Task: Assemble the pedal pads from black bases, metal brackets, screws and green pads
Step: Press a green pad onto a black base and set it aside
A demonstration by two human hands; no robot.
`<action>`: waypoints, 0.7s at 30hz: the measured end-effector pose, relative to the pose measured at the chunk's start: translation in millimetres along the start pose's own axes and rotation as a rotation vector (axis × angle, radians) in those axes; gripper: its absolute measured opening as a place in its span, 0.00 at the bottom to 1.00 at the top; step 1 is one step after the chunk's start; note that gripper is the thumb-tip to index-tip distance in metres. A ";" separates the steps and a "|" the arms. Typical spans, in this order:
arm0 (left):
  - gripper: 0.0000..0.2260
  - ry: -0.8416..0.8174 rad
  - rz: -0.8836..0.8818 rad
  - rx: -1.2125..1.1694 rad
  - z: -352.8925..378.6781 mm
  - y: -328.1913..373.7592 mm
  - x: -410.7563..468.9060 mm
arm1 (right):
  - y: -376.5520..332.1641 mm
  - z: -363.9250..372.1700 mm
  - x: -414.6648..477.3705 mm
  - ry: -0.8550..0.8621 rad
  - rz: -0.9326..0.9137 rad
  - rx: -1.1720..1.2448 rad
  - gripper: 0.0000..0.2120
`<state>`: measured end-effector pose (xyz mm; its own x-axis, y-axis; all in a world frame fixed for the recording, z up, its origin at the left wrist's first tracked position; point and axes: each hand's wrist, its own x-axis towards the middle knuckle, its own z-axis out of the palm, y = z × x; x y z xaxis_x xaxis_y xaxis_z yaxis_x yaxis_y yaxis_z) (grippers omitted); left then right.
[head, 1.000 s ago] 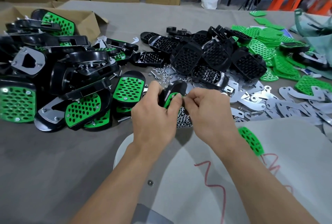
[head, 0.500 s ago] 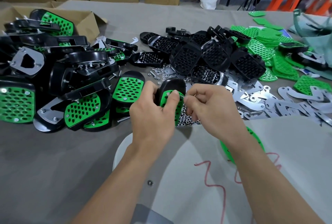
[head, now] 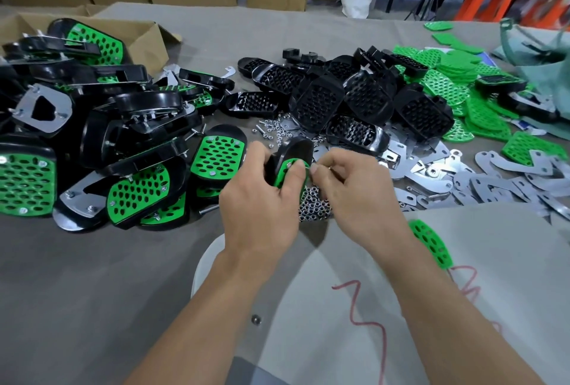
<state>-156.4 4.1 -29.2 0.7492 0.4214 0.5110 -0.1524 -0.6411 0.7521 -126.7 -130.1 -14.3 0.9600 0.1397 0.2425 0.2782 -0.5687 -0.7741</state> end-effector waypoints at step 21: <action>0.21 -0.121 -0.187 -0.157 -5.0 -2.6 5.9 | 6.5 -6.0 4.6 -0.212 0.076 0.661 0.11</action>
<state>-154.8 11.4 -26.1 0.8442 0.4370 0.3106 -0.0952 -0.4479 0.8890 -120.7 -138.0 -14.7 0.9440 0.3124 0.1062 0.1053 0.0199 -0.9942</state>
